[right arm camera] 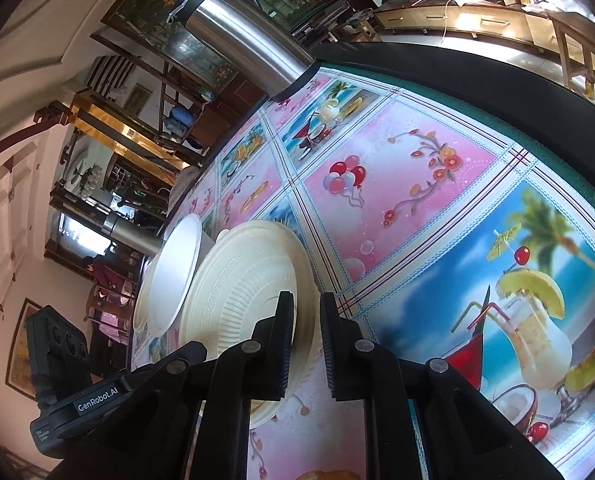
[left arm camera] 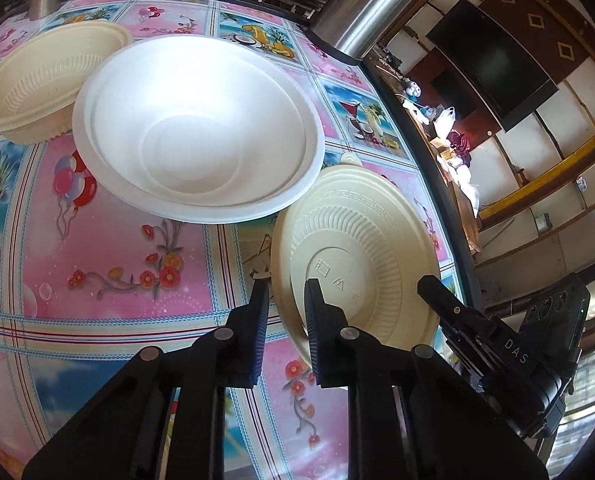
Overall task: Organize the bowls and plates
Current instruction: 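Grasp the rim of the beige ribbed plate with the right gripper, then lift the beige plate and carry it toward the red plate stack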
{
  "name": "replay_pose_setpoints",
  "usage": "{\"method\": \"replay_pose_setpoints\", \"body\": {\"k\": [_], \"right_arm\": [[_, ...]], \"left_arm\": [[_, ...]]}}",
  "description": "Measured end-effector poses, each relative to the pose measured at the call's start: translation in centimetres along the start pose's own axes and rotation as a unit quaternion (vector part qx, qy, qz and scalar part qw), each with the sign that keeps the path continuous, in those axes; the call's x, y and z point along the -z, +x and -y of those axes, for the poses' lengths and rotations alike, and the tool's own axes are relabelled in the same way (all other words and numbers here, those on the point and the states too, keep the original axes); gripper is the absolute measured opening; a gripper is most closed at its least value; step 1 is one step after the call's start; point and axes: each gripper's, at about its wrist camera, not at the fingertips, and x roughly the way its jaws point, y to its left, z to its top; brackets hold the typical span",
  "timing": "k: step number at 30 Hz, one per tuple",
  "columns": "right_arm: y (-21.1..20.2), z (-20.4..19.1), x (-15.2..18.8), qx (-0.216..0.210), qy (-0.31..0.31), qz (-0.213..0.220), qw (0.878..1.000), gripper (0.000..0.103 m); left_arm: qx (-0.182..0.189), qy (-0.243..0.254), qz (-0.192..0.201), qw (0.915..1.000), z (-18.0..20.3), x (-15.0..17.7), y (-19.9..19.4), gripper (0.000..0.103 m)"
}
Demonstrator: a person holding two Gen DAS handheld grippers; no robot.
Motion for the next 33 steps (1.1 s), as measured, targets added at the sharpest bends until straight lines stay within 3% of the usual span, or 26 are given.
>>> {"method": "replay_pose_setpoints", "body": {"k": [10,19,33], "right_arm": [[0.1,-0.2,0.1,-0.004,-0.007,0.0,1.0,0.011],[-0.1,0.4,0.7,-0.023,0.013,-0.011,1.0,0.01],[-1.1,-2.8,6.6,-0.049,-0.024,-0.011,0.998,0.009]], "left_arm": [[-0.026,0.023,0.013,0.9993,0.7,0.7,-0.3,0.012],[-0.028,0.028,0.014,0.9991,0.3,2.5,-1.8,0.012],[-0.075,0.024,0.035,0.9963,-3.8,7.2,-6.6,0.013]]}}
